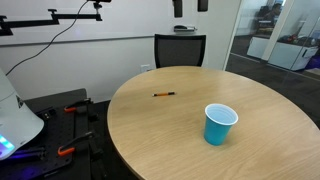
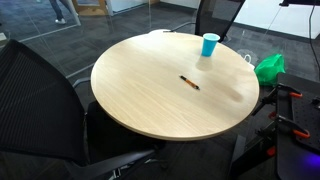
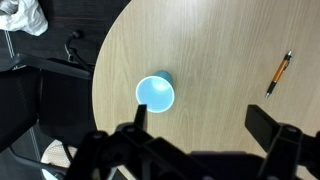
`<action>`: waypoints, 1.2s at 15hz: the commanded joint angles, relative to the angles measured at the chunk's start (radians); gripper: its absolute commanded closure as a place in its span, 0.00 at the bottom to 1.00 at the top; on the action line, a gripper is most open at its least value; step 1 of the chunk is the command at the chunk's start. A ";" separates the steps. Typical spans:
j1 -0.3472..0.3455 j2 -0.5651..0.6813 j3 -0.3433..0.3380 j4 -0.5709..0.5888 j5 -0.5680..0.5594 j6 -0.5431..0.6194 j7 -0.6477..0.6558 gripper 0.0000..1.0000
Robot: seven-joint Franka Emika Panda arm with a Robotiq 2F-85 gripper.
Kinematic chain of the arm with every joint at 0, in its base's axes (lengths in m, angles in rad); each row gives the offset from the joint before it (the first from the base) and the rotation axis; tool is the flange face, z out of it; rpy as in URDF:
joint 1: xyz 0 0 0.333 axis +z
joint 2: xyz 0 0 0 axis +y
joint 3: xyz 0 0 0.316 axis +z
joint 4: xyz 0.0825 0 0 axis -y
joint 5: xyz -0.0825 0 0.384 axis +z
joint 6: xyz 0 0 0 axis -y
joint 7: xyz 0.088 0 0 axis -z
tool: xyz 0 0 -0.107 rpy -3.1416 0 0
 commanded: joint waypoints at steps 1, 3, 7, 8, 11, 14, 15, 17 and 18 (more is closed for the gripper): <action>-0.014 0.141 -0.006 0.109 0.017 -0.017 -0.070 0.00; -0.023 0.200 -0.006 0.145 0.021 -0.016 -0.104 0.00; -0.048 0.294 -0.001 0.172 0.012 0.046 -0.183 0.00; -0.055 0.311 0.000 0.169 0.011 0.077 -0.198 0.00; -0.079 0.357 0.005 0.156 0.025 0.158 -0.250 0.00; -0.102 0.398 0.011 0.149 0.046 0.206 -0.282 0.00; -0.108 0.408 0.016 0.146 0.062 0.209 -0.294 0.00; -0.119 0.429 0.025 0.146 0.088 0.202 -0.318 0.00; -0.123 0.438 0.030 0.146 0.101 0.200 -0.329 0.00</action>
